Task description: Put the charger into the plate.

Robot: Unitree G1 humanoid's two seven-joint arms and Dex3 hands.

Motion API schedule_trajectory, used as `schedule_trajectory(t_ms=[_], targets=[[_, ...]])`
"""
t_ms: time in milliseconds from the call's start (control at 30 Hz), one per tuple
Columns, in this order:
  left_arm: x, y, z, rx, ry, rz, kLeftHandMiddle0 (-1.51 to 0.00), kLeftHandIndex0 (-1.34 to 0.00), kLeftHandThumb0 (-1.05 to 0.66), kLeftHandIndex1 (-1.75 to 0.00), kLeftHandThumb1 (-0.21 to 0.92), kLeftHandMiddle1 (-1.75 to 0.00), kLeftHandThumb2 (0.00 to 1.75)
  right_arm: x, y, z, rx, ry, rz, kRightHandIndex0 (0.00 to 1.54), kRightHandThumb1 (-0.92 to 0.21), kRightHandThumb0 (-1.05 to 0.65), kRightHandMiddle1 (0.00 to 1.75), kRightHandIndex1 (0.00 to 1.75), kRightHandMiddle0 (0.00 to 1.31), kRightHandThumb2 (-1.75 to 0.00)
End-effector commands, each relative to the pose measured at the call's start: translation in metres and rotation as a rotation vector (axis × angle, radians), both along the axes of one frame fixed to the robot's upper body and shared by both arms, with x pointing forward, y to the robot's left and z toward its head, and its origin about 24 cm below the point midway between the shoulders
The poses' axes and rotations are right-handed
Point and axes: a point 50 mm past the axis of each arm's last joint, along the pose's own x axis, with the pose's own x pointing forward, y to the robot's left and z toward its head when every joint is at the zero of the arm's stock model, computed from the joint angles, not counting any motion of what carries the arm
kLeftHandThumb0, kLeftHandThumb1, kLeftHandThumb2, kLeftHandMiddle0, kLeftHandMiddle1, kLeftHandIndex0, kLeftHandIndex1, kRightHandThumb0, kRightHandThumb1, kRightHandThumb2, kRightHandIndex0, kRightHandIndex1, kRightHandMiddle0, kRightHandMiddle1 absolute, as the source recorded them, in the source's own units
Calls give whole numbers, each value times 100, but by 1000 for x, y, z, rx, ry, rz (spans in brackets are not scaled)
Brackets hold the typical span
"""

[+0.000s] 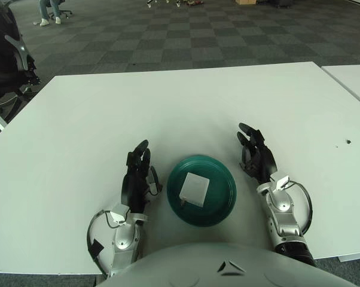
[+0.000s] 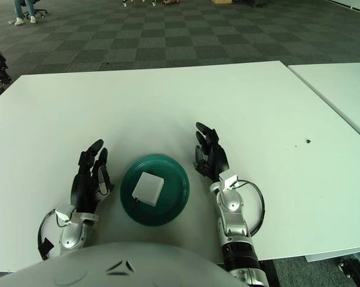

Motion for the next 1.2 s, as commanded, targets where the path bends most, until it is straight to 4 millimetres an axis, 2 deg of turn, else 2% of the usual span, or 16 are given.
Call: schedule_trajectory(t_ms=[0, 200, 367, 533, 733, 1167], targets=[[-25, 11, -31, 32, 181, 36, -21, 0, -86, -63, 92, 0, 100, -41, 0, -65, 18, 316, -37, 2, -92, -89, 21, 0, 0, -84], [-26, 13, -31, 50, 169, 51, -21, 0, -88, -62, 92, 0, 99, -44, 12, -61, 82, 238, -138, 0, -92, -92, 16, 0, 0, -80], [-25, 12, -31, 74, 157, 63, -21, 0, -87, -59, 92, 0, 99, -48, 19, -58, 110, 184, -198, 3, -92, -87, 29, 1, 0, -75], [-14, 12, -36, 125, 147, 58, -22, 0, -86, -56, 92, -1, 100, -53, 22, -54, 128, 140, -208, 9, -92, -81, 45, 3, 0, -70], [-13, 11, -36, 159, 126, 46, -23, 0, -86, -57, 92, -1, 100, -56, 23, -52, 125, 130, -214, 15, -92, -79, 53, 4, 0, -67], [-20, 9, -35, 176, 105, 77, -26, 0, -85, -68, 92, -1, 99, -68, 17, -45, 123, 173, -223, 13, -92, -80, 41, 1, 0, -70]])
